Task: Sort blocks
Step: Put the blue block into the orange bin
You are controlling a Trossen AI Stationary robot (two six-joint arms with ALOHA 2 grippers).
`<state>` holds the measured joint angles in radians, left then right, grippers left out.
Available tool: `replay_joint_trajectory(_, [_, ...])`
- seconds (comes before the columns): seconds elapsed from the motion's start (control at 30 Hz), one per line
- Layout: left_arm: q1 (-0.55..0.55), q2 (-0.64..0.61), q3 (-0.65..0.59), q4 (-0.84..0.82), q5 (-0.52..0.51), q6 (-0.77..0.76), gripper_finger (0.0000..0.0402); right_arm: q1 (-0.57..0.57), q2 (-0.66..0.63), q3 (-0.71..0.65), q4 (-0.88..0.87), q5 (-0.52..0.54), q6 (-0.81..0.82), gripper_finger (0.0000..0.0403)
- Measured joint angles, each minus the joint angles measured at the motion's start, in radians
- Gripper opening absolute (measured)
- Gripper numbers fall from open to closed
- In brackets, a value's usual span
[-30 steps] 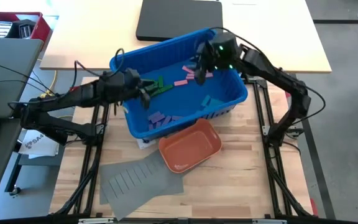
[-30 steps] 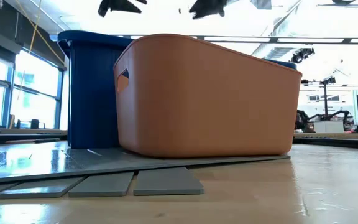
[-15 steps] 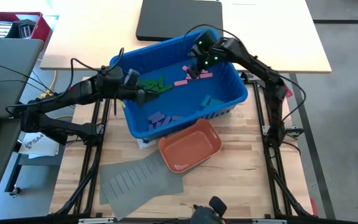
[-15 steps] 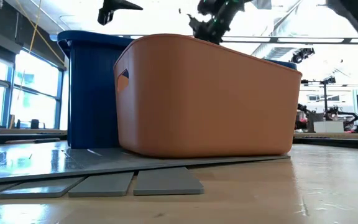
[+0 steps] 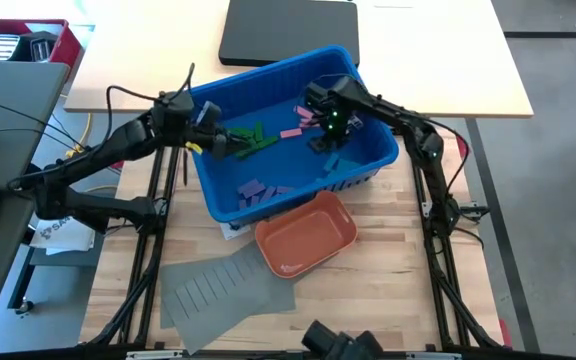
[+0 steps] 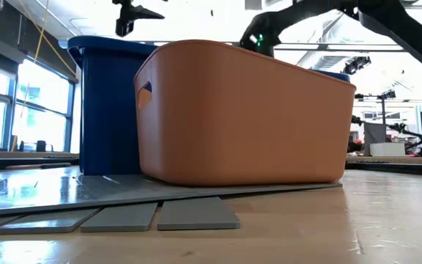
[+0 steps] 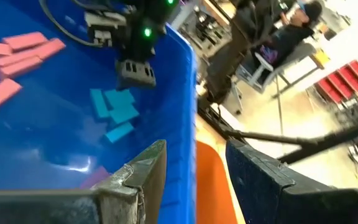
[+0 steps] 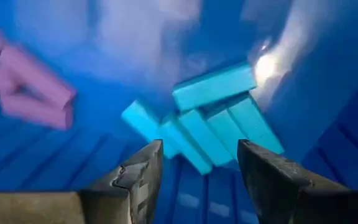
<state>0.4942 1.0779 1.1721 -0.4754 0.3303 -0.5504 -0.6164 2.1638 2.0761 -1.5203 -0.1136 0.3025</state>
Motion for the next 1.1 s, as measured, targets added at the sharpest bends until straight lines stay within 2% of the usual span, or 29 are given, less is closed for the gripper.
replay_joint_trajectory(0.2, [0.065,0.000,0.000,0.007,-0.025,-0.083,0.0158,-0.031,0.035,-0.105,0.057,0.028,0.149,0.0203])
replay_joint_trajectory(0.37, [0.092,0.000,0.000,0.010,-0.055,-0.110,0.0158,-0.043,0.038,-0.175,0.148,-0.021,0.106,0.0216])
replay_joint_trajectory(0.63, [0.104,0.005,0.000,0.009,-0.096,-0.207,0.0158,-0.058,0.038,-0.253,0.225,-0.064,0.108,0.0273])
replay_joint_trajectory(0.83, [0.103,0.005,0.000,0.009,-0.140,-0.281,0.0158,-0.058,0.035,-0.329,0.283,-0.068,0.084,0.0277])
replay_joint_trajectory(1.1, [0.103,0.005,0.000,0.011,-0.134,-0.286,0.0158,-0.051,0.030,-0.355,0.352,-0.063,0.129,0.0277])
